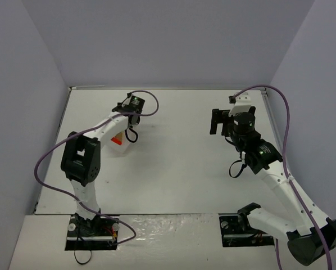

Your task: Build the wood block tower

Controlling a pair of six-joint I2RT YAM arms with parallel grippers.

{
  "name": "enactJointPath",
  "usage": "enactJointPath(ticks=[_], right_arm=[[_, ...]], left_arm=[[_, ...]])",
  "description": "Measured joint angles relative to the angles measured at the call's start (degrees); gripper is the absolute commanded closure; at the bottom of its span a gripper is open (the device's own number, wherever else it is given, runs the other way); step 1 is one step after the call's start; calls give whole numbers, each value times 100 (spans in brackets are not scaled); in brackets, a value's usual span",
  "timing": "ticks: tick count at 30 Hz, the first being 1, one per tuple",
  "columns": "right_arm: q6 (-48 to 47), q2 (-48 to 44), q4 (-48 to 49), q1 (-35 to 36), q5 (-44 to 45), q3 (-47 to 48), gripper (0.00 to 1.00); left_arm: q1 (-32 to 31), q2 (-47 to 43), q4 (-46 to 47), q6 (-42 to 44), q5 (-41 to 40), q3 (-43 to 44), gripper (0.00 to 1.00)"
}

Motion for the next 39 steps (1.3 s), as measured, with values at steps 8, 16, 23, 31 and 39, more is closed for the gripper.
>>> enactJointPath(ticks=[8, 16, 23, 31, 39], right_arm=[[15, -107, 2, 0, -89, -52, 0], [15, -144, 0, 0, -97, -108, 0], [13, -148, 0, 0, -95, -131, 0], [15, -156, 0, 0, -86, -170, 0], [17, -80, 1, 0, -99, -177, 0]], left_arm=[[-1455, 733, -222, 299, -1919, 98, 100], [-2088, 1127, -263, 521, -2972, 162, 100], [-2274, 1454, -316, 754, -3413, 638, 100], [-2514, 1483, -280, 793, -3607, 413, 100], [-2353, 1766, -291, 811, -3758, 354, 100]])
